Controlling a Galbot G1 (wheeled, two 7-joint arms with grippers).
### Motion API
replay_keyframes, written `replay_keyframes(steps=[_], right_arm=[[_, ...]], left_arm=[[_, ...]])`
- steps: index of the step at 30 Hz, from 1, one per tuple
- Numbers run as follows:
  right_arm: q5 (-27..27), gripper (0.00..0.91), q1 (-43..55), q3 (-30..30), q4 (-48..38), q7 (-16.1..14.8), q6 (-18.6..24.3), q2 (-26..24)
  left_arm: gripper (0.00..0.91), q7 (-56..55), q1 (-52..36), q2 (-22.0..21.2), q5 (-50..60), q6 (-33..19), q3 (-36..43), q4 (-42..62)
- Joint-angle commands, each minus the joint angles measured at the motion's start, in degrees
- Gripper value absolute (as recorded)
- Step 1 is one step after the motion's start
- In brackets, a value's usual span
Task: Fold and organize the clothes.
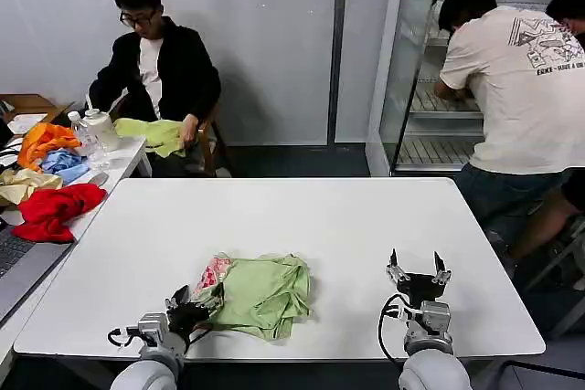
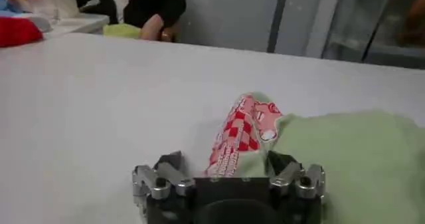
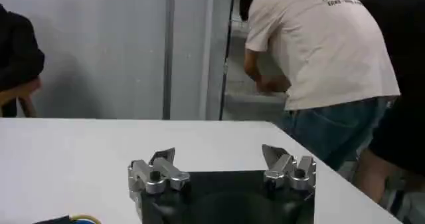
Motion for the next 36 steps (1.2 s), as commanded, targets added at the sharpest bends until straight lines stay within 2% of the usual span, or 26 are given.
replay_keyframes(steps=[1,16,20,30,36], right_arm=[[0.0,0.907,0.0,0.1,-0.1,0.1,0.1,0.0],[-0.1,0.907,0.1,-0.1,-0.4,0.2,0.2,0.2],[0.0,0.907,0.0,0.0,-0.4,0.3,0.3,0.1],[0.1,0.907,-0.2,0.2,-0.3,0.4,0.7,-0.3],[0.0,0.907,-0.2,-0.2,-0.1,0.4,0.7,0.1]], left_arm=[[0.02,-0.5,0.3,-0.5,-0.2,-0.6,0.4,2.5],[0.02,-0.5,0.2,-0.1,-0.3,-1.0,-0.2,2.3],[0.02,-1.0,-0.6,1.4,0.8,-1.9,-2.0,2.8],[0.02,-1.0,-4.2,19.3,-1.8,-2.6,-11.7,5.9],[0.02,-0.7,-5.2,27.2,-2.9,-2.7,-14.4,6.0]])
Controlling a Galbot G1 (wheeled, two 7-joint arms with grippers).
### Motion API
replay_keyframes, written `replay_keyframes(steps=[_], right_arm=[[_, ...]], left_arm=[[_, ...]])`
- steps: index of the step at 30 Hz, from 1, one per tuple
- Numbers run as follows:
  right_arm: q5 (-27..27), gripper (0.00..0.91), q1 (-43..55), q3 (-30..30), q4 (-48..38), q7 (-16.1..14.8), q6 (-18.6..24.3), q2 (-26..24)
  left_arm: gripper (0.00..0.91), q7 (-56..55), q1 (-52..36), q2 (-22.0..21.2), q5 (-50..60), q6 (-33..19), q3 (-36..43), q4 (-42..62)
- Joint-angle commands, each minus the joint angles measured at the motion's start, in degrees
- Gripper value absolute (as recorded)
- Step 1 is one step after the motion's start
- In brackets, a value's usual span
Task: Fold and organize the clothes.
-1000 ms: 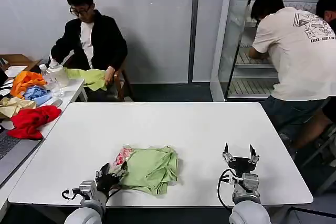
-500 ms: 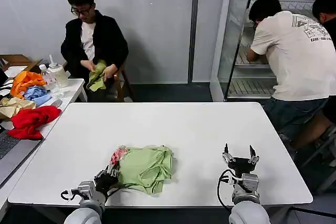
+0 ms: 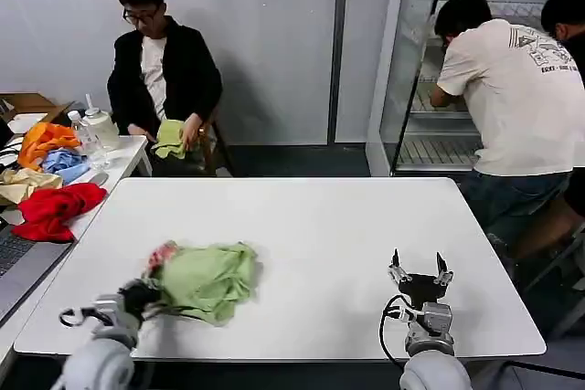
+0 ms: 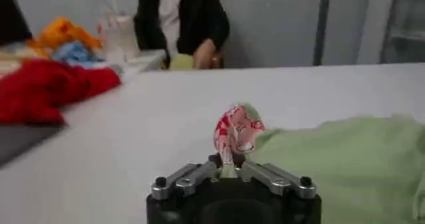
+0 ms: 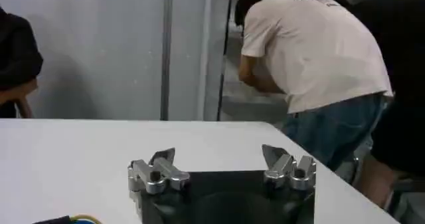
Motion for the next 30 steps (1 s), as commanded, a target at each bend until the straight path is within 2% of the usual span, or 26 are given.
replay_keyframes(steps=[1,4,9,14,17,21,22,24,26,27,30], right_arm=[[0.0,0.907,0.0,-0.2,0.1,0.1,0.0,0.3],[0.0,0.907,-0.1,-0.3,0.4,0.0,0.0,0.3],[-0.2,0.907,-0.6,-0.3,0.5,0.1,0.1,0.4],[-0.3,0.907,-0.9,-0.3,0.6,0.1,0.2,0.4],[-0.3,0.907,-0.8,-0.3,0.3,0.1,0.2,0.5],[-0.4,0.907,-0.6,-0.4,0.2,0.1,0.2,0.8],[-0.5,0.907,-0.5,-0.4,0.1,0.1,0.2,0.8],[-0.6,0.907,-0.4,-0.4,-0.2,0.1,0.2,1.0],[-0.6,0.907,-0.4,-0.4,-0.3,0.1,0.2,1.0],[-0.7,0.907,-0.3,-0.4,-0.4,0.1,0.2,1.0],[-1.0,0.907,-0.3,-0.4,-0.6,0.1,0.2,1.0]], left_arm=[[0.02,0.2,-2.8,17.4,-1.8,-0.8,-7.1,1.7],[0.02,0.4,-4.7,20.5,-2.1,-0.9,-7.2,1.6],[0.02,0.3,-8.1,23.3,-3.0,-0.6,-7.0,-0.4],[0.02,-0.1,-8.9,22.6,-4.7,-0.2,-7.0,-3.9],[0.02,-1.2,-7.2,17.3,-6.0,0.6,-6.0,-8.7],[0.02,-2.6,-3.5,5.7,-6.4,1.5,-1.7,-15.5],[0.02,-2.7,-2.7,3.9,-6.1,1.5,-0.1,-16.1],[0.02,-2.5,-1.1,-3.2,-4.7,1.1,2.8,-16.3],[0.02,-1.5,-0.2,-7.7,-0.9,-0.3,6.5,-15.2],[0.02,-1.3,0.1,-11.2,0.1,-0.6,9.0,-14.1],[0.02,-0.7,-0.2,-17.5,2.3,-1.3,13.7,-11.5]])
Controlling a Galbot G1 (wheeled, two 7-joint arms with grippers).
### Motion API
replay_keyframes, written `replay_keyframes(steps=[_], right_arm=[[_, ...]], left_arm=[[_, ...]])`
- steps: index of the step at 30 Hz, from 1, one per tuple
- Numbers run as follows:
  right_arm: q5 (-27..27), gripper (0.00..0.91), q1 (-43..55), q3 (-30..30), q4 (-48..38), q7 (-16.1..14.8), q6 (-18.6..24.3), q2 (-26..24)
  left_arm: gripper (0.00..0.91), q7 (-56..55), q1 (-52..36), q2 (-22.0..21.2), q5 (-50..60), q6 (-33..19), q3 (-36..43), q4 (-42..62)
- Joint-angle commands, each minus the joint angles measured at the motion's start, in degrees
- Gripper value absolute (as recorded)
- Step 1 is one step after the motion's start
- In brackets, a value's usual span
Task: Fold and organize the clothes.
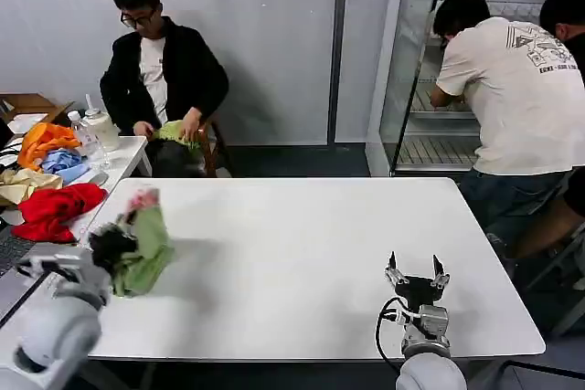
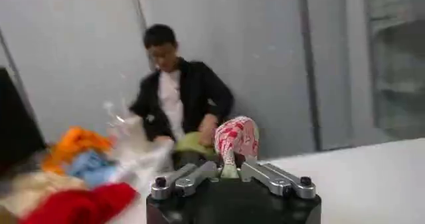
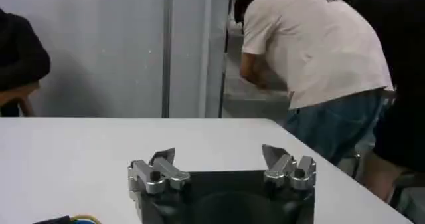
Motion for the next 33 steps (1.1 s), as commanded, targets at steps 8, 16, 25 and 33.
replay_keyframes(steps=[8,16,25,33], right_arm=[[-0.2,0.907,-0.2,0.2,-0.4,0.1,0.1,0.0],[-0.4,0.907,-0.3,0.2,-0.6,0.1,0.3,0.1],[-0.5,0.907,-0.5,0.4,0.2,0.2,0.2,0.1],[-0.6,0.907,-1.1,0.4,0.7,0.3,0.2,0.1]], left_arm=[[0.02,2.0,-1.5,-34.0,12.3,-2.9,21.9,5.1],[0.02,2.9,-4.0,-39.6,14.2,-4.0,24.8,10.1],[0.02,3.6,-5.6,-42.9,15.1,-5.0,27.0,14.3],[0.907,5.0,-5.9,-43.6,14.0,-4.1,28.3,12.4]])
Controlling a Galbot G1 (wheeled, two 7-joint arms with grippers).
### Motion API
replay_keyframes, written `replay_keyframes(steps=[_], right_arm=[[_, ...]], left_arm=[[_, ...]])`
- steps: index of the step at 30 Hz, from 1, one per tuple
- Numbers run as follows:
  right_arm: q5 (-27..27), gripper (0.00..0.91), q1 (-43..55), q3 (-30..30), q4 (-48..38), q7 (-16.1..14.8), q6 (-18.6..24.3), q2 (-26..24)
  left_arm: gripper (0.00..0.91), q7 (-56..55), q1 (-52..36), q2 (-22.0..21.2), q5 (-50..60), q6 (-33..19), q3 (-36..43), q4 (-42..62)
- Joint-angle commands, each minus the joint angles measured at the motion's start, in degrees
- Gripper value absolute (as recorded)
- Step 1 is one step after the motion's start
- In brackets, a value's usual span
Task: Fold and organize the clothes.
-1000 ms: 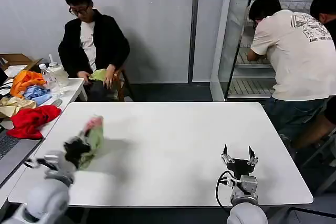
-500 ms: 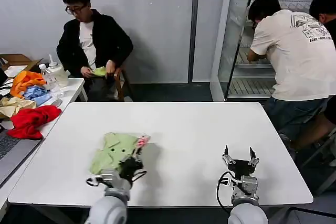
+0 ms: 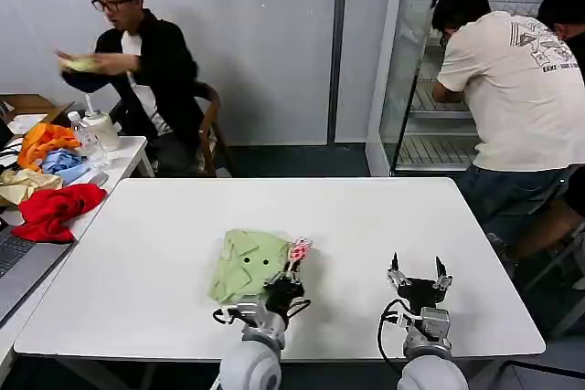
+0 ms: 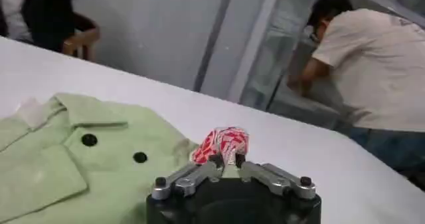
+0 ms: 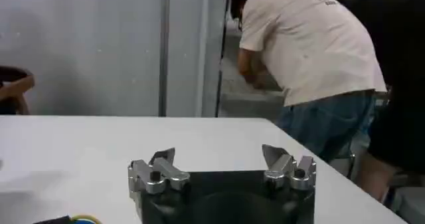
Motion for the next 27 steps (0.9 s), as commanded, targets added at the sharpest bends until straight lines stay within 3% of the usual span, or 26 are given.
replay_keyframes(steps=[1,16,22,27], right_arm=[[-0.2,0.907,-0.2,-0.2,0.4,0.0,0.0,0.2],[-0.6,0.907,0.6,-1.3,0.0,0.0,-0.4,0.9],[-0.3,0.907,2.0,-1.7,0.1,-0.7,-1.8,0.4],[0.0,0.907,5.0,-2.1,1.2,-2.3,-6.0,-0.5]], left_arm=[[0.907,2.2,-0.9,-4.0,-0.5,0.3,3.3,0.2],[0.907,5.8,-0.6,-1.5,-4.7,-0.5,1.4,-8.5],[0.907,4.6,-2.3,3.6,2.8,-0.1,-2.9,-9.7],[0.907,2.9,-2.6,8.9,5.4,1.3,-6.2,-11.2]])
